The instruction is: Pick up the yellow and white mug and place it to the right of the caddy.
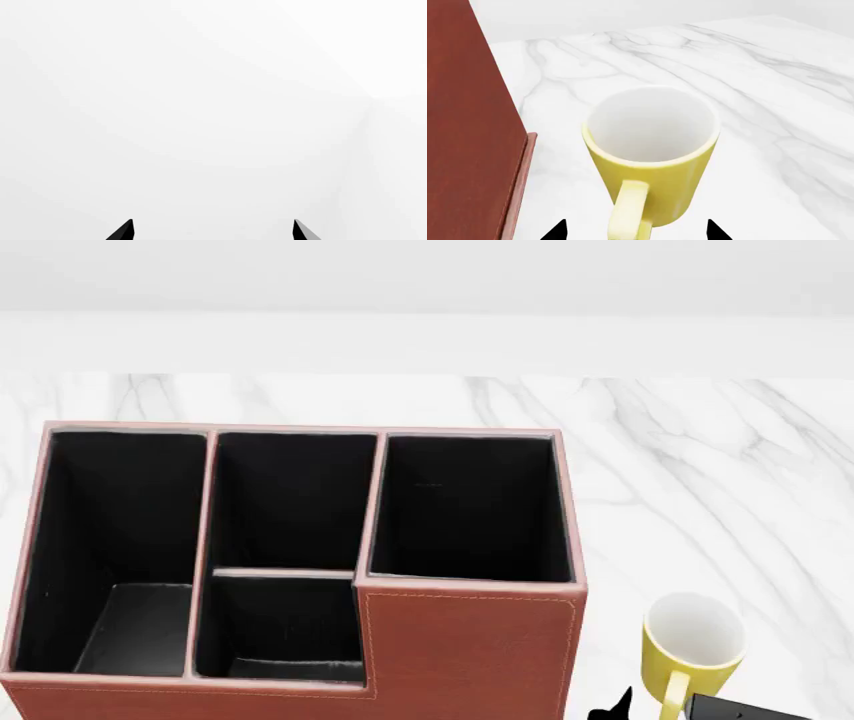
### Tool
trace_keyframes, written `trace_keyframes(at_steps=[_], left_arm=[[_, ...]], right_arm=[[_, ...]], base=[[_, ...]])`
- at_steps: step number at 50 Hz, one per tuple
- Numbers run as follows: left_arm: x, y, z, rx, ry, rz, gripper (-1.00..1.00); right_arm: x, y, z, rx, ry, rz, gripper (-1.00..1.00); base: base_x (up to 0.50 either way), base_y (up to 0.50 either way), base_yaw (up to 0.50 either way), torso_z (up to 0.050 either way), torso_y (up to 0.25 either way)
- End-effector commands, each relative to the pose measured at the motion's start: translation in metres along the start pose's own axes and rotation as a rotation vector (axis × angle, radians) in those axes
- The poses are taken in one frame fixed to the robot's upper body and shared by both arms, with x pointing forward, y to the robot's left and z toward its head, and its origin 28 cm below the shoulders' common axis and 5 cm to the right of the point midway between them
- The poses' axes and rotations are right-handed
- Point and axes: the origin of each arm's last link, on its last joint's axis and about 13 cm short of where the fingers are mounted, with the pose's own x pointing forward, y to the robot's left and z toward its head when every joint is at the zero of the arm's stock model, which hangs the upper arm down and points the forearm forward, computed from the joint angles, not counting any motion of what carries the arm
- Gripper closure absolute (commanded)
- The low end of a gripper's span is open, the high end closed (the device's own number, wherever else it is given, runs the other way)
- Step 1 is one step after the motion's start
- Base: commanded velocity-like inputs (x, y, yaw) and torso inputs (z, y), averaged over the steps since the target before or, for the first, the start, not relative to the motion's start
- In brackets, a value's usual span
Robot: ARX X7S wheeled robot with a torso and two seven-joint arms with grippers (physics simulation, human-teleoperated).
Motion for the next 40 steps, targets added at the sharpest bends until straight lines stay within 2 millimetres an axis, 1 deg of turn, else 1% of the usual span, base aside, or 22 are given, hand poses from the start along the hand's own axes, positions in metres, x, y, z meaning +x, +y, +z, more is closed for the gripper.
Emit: trace_keyframes(at_steps=[1, 7, 12, 16, 17, 23, 24, 27, 28, 34, 35, 39, 40], left_arm=[[0.0, 0.002, 0.001, -0.004, -0.001, 0.003, -1.0], [0.0, 0.0, 0.0, -0.004, 0.003, -0.001, -1.0], [0.0, 0.002, 0.002, -0.005, 0.002, 0.006, -1.0], [0.0, 0.002, 0.002, -0.006, 0.001, 0.006, -1.0], [0.0, 0.003, 0.002, -0.006, 0.001, 0.006, -1.0], [0.0, 0.002, 0.002, -0.004, 0.0, 0.005, -1.0], [0.0, 0.002, 0.002, -0.005, 0.001, 0.005, -1.0], [0.0, 0.002, 0.002, -0.006, 0.001, 0.005, -1.0], [0.0, 0.003, 0.002, -0.006, 0.0, 0.006, -1.0], [0.0, 0.002, 0.002, -0.007, 0.001, 0.005, -1.0], [0.0, 0.002, 0.002, -0.007, 0.001, 0.004, -1.0], [0.0, 0.002, 0.002, -0.006, 0.0, 0.004, -1.0], [0.0, 0.001, 0.001, -0.006, 0.001, 0.003, -1.0]], right_arm=[[-0.011, 0.001, 0.006, -0.013, -0.021, 0.016, -1.0], [-0.016, 0.0, 0.014, -0.012, -0.047, 0.011, -1.0], [-0.028, -0.007, 0.03, -0.003, -0.095, -0.009, -1.0], [-0.033, -0.012, 0.04, -0.003, -0.124, -0.019, -1.0], [-0.037, -0.013, 0.045, -0.004, -0.14, -0.017, -1.0], [-0.049, -0.012, 0.065, -0.014, -0.207, -0.018, -1.0], [-0.053, -0.01, 0.071, -0.022, -0.233, -0.005, -1.0], [-0.06, -0.007, 0.08, -0.039, -0.267, 0.004, -1.0], [-0.066, -0.005, 0.087, -0.051, -0.296, 0.012, -1.0], [-0.086, 0.0, 0.107, -0.091, -0.379, 0.034, -1.0], [-0.092, 0.001, 0.113, -0.101, -0.408, 0.037, -1.0], [-0.102, 0.003, 0.121, -0.111, -0.445, 0.044, -1.0], [-0.107, 0.004, 0.125, -0.115, -0.464, 0.049, -1.0]], base=[[0.0, 0.0, 0.0, 0.0, 0.0], [0.0, 0.0, 0.0, 0.0, 0.0], [0.0, 0.0, 0.0, 0.0, 0.0], [0.0, 0.0, 0.0, 0.0, 0.0], [0.0, 0.0, 0.0, 0.0, 0.0], [0.0, 0.0, 0.0, 0.0, 0.0], [0.0, 0.0, 0.0, 0.0, 0.0], [0.0, 0.0, 0.0, 0.0, 0.0], [0.0, 0.0, 0.0, 0.0, 0.0], [0.0, 0.0, 0.0, 0.0, 0.0], [0.0, 0.0, 0.0, 0.0, 0.0], [0.0, 0.0, 0.0, 0.0, 0.0], [0.0, 0.0, 0.0, 0.0, 0.0]])
